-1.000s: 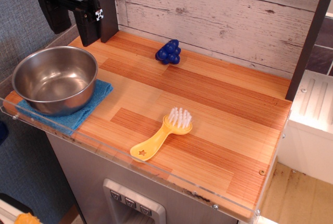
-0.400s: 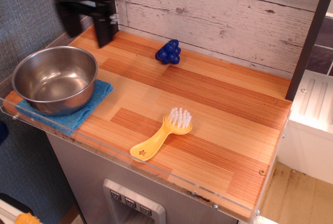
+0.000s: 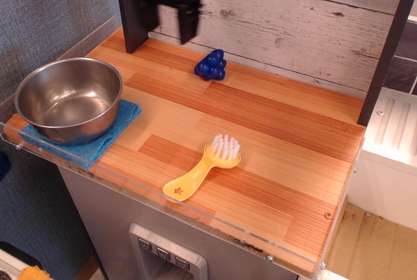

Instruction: Place the blue grapes to the right of the orange brush

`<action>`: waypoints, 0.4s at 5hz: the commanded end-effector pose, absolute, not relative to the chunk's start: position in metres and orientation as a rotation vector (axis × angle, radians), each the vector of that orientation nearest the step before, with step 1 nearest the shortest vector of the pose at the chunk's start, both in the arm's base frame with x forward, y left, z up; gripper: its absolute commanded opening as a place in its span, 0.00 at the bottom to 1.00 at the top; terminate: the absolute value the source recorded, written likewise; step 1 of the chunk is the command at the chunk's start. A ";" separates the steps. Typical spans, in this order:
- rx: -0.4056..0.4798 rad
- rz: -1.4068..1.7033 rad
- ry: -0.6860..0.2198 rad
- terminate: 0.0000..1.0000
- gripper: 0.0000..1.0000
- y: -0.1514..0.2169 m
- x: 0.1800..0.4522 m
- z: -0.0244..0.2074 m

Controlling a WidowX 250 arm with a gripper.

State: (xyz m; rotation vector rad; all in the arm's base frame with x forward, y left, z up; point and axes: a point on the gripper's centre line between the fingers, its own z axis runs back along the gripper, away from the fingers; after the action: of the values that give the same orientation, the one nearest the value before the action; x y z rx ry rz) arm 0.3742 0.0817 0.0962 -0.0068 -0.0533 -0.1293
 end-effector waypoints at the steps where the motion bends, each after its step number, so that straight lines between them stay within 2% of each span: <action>1: -0.001 -0.124 -0.079 0.00 1.00 0.068 0.390 0.085; 2: 0.020 -0.092 -0.078 0.00 1.00 0.068 0.400 0.070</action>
State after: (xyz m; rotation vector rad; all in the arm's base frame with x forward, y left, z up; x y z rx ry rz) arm 0.3950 0.0681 0.0517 0.0078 -0.0297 -0.0850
